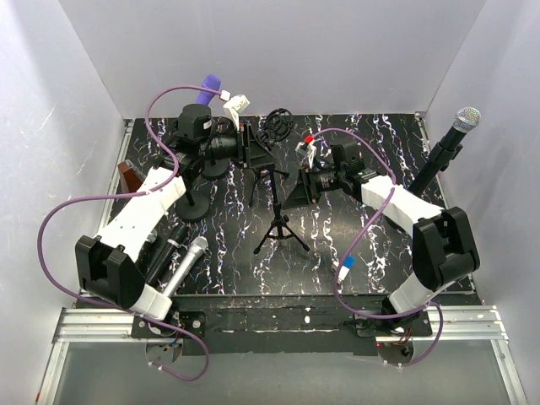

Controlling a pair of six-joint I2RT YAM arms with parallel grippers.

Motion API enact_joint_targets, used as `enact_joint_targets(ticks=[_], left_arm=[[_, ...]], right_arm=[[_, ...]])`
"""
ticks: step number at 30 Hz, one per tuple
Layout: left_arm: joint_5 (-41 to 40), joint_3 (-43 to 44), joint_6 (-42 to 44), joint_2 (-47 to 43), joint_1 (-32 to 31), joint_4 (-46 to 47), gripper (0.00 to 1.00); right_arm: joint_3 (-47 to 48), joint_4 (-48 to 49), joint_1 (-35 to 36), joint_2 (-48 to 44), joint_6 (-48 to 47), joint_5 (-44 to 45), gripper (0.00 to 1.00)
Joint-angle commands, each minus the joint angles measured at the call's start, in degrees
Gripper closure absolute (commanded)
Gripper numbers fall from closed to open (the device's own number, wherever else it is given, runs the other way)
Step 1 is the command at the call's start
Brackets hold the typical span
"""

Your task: Remove the microphone from the stand

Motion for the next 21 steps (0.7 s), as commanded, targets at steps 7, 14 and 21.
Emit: enact_joint_targets(ticks=[7,14,21], left_arm=[[-1.79,-3.32,1.06,1.24,-0.18,-6.91,1.00],[-1.79,-2.97,1.23,1.76,-0.09,-6.82,1.00],[-1.88,-3.41,0.53,2.11,-0.09,-6.12,1.00]], right_arm=[[-0.90,0.46,0.65,-1.57,-2.34,0.12,0.89],[-0.81,-4.19,4.07,-5.78,-27.33,15.20,0.99],[-16.43,26.67,8.65,-15.89,-58.11,32.29,0.99]])
